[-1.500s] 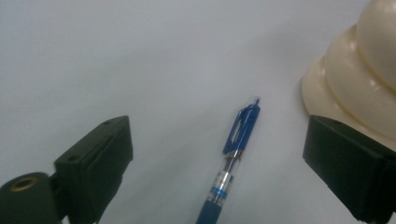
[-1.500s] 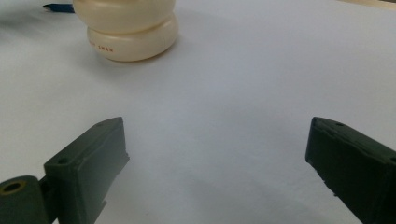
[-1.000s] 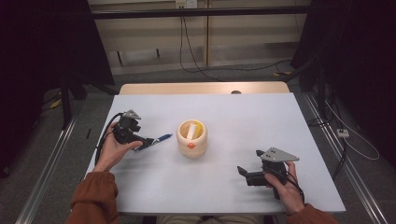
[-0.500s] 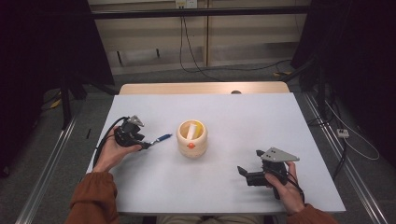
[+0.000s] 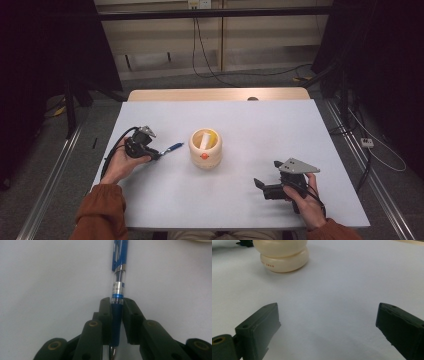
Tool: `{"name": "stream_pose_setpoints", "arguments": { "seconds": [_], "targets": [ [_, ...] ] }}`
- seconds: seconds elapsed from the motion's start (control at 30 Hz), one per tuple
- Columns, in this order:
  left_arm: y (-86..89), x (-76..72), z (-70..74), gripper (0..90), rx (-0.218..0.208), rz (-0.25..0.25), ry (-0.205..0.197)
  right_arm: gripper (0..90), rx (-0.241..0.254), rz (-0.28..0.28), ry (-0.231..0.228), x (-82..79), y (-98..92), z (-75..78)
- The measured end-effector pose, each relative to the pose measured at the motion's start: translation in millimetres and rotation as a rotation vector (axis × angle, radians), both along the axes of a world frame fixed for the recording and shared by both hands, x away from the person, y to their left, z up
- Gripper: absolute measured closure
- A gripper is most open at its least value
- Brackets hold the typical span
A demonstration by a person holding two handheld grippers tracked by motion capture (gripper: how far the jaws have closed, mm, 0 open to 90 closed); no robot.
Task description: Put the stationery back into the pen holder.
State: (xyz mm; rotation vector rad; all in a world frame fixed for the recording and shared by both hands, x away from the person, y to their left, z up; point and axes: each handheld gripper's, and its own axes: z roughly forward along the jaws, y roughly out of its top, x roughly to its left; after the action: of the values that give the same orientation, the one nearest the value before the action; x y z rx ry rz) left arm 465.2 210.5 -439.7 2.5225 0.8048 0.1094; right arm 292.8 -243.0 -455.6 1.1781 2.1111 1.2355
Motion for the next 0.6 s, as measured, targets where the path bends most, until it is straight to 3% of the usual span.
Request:
{"name": "stream_pose_setpoints", "arguments": {
  "seconds": [0.4, 0.47, 0.6],
  "targets": [
    [1.7, -0.8, 0.4, 80.2, -0.024, 0.051, 0.016, 4.5, 0.000, -0.002, 0.000, 0.0, -0.4, 0.0],
    [3.6, -0.3, 1.1, 80.2, -0.013, 0.056, -0.001, 4.6, 0.001, -0.002, 0.000, 0.0, -0.5, 0.0],
    [7.3, -1.7, 2.1, 80.2, -0.048, 0.072, -0.004, 4.5, 0.001, -0.002, 0.000, -0.1, -0.7, 0.1]
  ]
}}
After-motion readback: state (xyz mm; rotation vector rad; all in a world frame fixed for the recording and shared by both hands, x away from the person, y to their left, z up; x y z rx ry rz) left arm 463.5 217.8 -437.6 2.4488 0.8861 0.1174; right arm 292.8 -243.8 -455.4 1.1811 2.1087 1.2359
